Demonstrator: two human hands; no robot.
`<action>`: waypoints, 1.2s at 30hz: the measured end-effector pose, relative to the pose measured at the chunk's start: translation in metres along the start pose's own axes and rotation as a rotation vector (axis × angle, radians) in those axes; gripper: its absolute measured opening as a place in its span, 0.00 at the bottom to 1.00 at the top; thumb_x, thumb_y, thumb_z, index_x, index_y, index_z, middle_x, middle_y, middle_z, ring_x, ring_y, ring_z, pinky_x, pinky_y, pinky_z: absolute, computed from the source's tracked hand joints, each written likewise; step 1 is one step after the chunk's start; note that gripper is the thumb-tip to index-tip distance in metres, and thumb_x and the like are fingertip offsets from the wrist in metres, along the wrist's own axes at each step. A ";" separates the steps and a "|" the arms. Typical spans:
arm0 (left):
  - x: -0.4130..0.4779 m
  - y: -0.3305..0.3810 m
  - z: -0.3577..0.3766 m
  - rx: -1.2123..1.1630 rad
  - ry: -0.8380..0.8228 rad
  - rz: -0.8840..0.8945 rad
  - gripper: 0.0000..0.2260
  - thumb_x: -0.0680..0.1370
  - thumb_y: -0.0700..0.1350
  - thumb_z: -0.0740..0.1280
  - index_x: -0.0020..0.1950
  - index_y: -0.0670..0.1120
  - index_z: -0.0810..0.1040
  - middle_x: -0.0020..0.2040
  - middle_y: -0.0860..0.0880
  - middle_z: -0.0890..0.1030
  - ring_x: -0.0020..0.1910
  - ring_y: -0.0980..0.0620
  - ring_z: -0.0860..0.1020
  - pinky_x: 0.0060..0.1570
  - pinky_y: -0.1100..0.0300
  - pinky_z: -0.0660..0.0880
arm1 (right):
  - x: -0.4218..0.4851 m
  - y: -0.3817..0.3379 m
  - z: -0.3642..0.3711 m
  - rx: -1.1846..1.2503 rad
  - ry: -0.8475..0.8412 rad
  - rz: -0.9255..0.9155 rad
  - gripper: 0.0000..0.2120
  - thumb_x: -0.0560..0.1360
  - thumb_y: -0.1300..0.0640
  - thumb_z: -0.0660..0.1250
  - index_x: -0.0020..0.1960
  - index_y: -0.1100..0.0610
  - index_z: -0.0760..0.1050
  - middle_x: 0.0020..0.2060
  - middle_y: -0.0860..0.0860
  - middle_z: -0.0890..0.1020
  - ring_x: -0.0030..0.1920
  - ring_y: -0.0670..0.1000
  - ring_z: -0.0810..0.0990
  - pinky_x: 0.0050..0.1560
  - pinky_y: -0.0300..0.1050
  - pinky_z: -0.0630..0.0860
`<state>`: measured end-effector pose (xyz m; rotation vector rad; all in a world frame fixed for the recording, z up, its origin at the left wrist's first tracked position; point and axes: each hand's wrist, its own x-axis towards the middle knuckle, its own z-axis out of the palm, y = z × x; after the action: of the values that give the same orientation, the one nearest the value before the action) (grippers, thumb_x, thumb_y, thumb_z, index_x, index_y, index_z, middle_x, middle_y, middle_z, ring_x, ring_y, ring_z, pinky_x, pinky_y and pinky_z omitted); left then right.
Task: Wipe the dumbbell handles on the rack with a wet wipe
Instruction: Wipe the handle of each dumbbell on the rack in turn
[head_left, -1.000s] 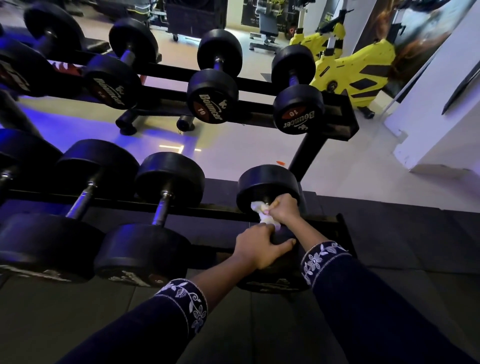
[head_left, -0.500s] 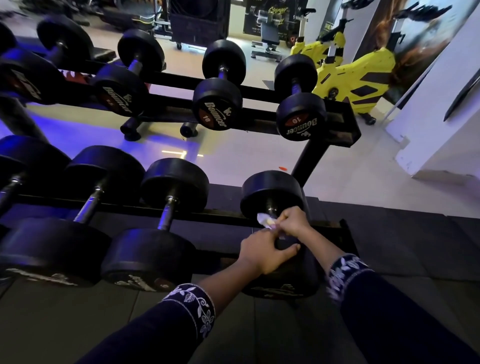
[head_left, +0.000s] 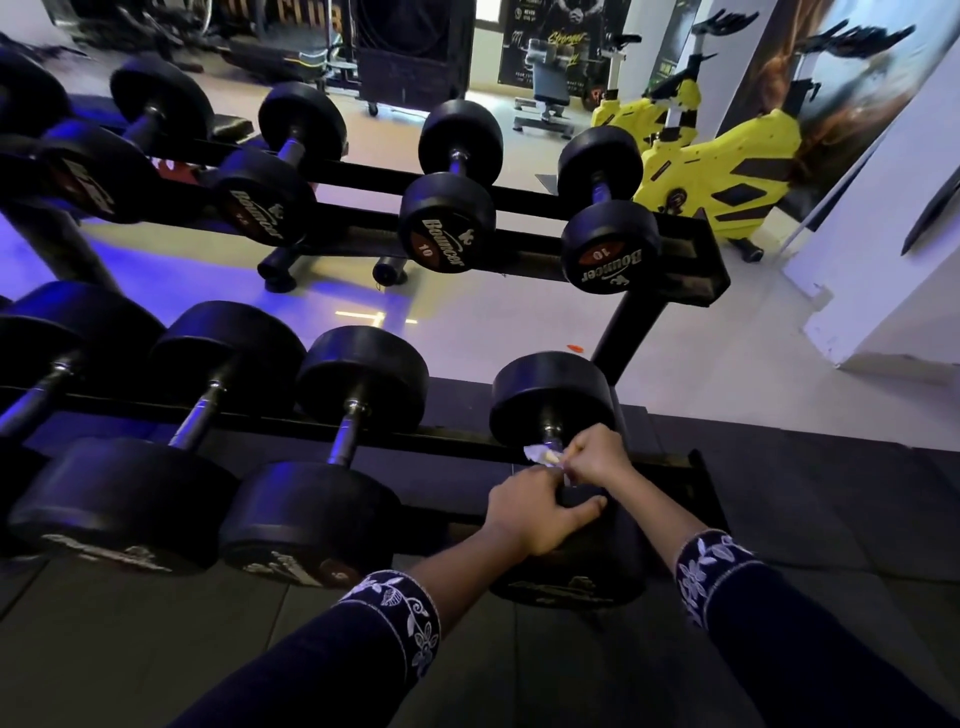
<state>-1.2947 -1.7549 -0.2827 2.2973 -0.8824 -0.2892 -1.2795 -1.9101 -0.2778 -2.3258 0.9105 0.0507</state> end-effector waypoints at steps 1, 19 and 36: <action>0.000 0.000 0.000 -0.002 -0.001 0.004 0.21 0.72 0.70 0.61 0.44 0.53 0.74 0.48 0.52 0.80 0.48 0.51 0.78 0.42 0.56 0.72 | -0.001 0.002 0.001 0.006 0.010 0.006 0.07 0.64 0.60 0.75 0.29 0.57 0.81 0.26 0.51 0.81 0.31 0.45 0.80 0.34 0.37 0.78; 0.000 0.000 0.000 0.007 0.011 0.007 0.22 0.73 0.71 0.60 0.48 0.53 0.76 0.50 0.52 0.80 0.50 0.51 0.78 0.43 0.56 0.72 | 0.017 0.016 0.001 0.493 -0.034 0.277 0.11 0.60 0.74 0.67 0.42 0.68 0.80 0.39 0.63 0.83 0.37 0.58 0.82 0.36 0.51 0.81; 0.003 0.000 0.002 0.032 0.013 0.015 0.22 0.73 0.69 0.61 0.50 0.51 0.75 0.50 0.51 0.80 0.50 0.50 0.78 0.43 0.56 0.70 | 0.021 -0.002 0.001 1.078 -0.486 0.321 0.18 0.64 0.55 0.56 0.45 0.66 0.75 0.39 0.61 0.78 0.40 0.60 0.77 0.46 0.48 0.73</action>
<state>-1.2933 -1.7576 -0.2840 2.3182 -0.9041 -0.2551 -1.2617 -1.9211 -0.2831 -1.0929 0.7634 0.1941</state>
